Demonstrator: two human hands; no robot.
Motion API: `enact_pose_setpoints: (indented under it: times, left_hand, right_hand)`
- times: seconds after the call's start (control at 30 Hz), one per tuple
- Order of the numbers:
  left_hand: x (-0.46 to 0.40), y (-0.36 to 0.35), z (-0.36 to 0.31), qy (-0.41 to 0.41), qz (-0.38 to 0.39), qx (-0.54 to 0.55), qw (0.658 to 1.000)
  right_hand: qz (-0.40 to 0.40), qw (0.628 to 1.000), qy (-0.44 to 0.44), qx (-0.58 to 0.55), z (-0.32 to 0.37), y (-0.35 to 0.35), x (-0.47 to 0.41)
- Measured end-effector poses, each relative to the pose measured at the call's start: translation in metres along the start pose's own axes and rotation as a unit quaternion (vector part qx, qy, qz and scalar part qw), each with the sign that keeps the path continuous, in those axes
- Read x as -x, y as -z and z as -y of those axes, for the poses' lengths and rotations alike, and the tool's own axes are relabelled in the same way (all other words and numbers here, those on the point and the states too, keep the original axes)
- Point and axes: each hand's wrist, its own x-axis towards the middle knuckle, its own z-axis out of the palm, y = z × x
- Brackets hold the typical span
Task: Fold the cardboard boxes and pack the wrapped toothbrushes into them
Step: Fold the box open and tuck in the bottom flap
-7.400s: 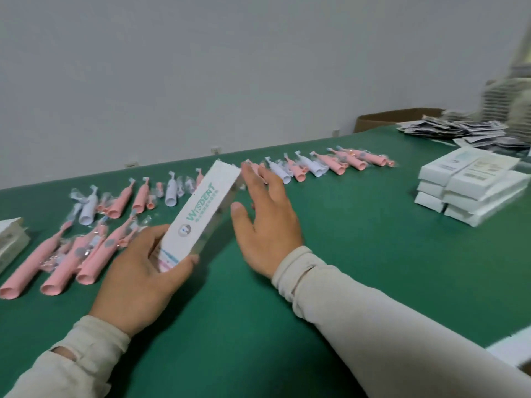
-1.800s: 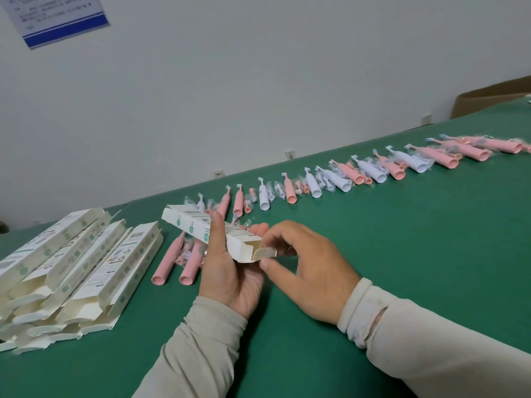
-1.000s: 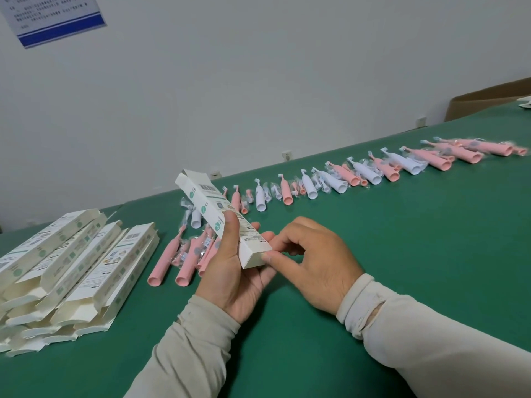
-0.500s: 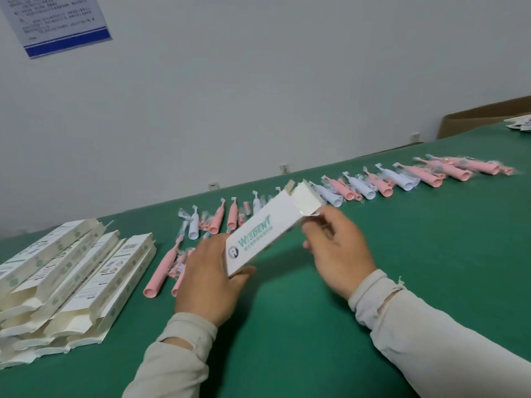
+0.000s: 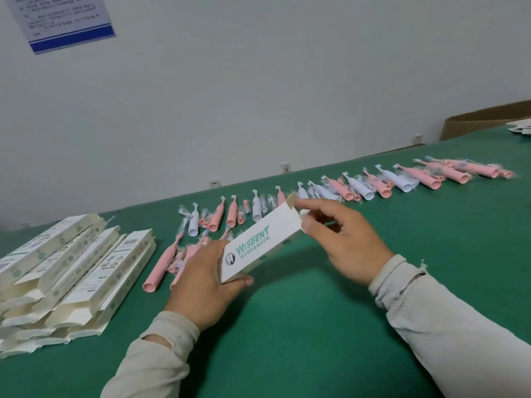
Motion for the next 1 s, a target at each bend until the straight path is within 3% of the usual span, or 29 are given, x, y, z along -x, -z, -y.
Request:
enact_pose_setpoints:
  times: [0.1,0.3,0.37,0.43,0.5,0.67,0.8,1.0]
  left_hand:
    - [0.000,0.009,0.008,-0.017,0.024,0.000,1.000]
    - [0.011,0.023,0.026,-0.011,0.023,0.022,0.999]
    - [0.010,0.032,0.036,0.035,-0.065,0.025,0.997]
    - [0.007,0.045,0.048,0.109,-0.201,0.014,0.973]
    - [0.006,0.055,0.057,0.171,-0.291,-0.003,0.941]
    - [0.007,0.046,0.055,0.173,-0.309,-0.018,0.935]
    - [0.005,0.043,0.059,0.162,-0.308,-0.019,0.937]
    - [0.005,0.042,0.059,0.151,-0.300,-0.006,0.942]
  right_hand:
    - [0.071,0.997,0.000,0.014,0.002,0.003,-0.001]
    - [0.124,0.992,0.031,0.024,0.003,-0.011,0.004]
    - [0.057,0.998,0.026,0.009,-0.003,-0.022,0.001]
    - [-0.008,1.000,0.010,0.023,-0.008,-0.036,-0.007]
    - [0.027,0.992,0.015,0.123,-0.012,-0.053,-0.018]
    - [0.197,0.911,0.102,0.348,-0.009,-0.105,-0.049]
    - [0.325,0.796,0.273,0.431,-0.004,-0.147,-0.051]
    - [0.348,0.774,0.314,0.426,-0.012,-0.167,-0.048]
